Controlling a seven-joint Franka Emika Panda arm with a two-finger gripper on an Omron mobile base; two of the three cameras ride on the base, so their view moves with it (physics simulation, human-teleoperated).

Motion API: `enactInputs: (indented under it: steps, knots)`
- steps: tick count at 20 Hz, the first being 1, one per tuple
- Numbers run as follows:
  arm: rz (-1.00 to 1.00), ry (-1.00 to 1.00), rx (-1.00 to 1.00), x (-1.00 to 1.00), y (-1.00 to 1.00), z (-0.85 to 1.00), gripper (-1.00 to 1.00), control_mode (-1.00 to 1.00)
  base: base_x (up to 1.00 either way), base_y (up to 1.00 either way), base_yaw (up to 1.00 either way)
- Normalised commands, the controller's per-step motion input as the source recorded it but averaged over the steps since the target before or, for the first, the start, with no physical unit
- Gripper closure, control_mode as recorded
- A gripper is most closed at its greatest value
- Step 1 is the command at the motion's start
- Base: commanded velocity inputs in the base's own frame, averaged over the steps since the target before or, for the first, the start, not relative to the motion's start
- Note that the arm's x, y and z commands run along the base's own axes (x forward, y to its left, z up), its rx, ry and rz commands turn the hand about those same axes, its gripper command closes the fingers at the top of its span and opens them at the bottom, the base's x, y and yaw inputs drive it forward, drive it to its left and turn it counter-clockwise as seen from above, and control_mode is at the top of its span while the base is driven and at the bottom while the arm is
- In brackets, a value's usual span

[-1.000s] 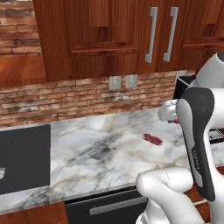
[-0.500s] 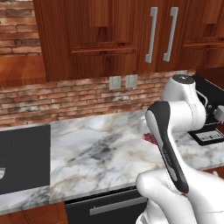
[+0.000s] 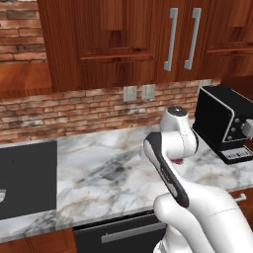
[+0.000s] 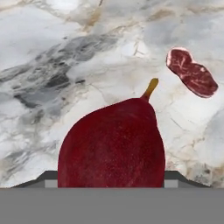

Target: Open the fridge, remove the pear, lime, and steak, and place them on any counter.

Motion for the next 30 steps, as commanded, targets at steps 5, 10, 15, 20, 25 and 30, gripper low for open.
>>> enactInputs:
  steps: [5, 10, 15, 20, 25, 30]
  knots:
    - [0.0, 0.1, 0.0, 0.86, 0.07, -0.63, 1.0, -1.0, 0.0, 0.0, 0.0]
    - [0.0, 0.06, 0.0, 0.67, 0.07, -0.66, 1.0, -1.0, 0.0, 0.0, 0.0]
    - [0.0, 0.0, 0.0, 0.53, 0.04, -0.66, 1.0, -1.0, 0.0, 0.0, 0.0]
    - [0.0, 0.0, 0.0, 0.35, 0.0, -0.47, 1.0, -1.0, 0.0, 0.0, 0.0]
    - [0.0, 0.04, 0.0, 0.21, 0.0, -0.32, 1.0, -1.0, 0.0, 0.0, 0.0]
    - [0.0, 0.05, 0.0, 0.04, 0.0, -0.13, -1.0, -1.0, 0.0, 0.0, 0.0]
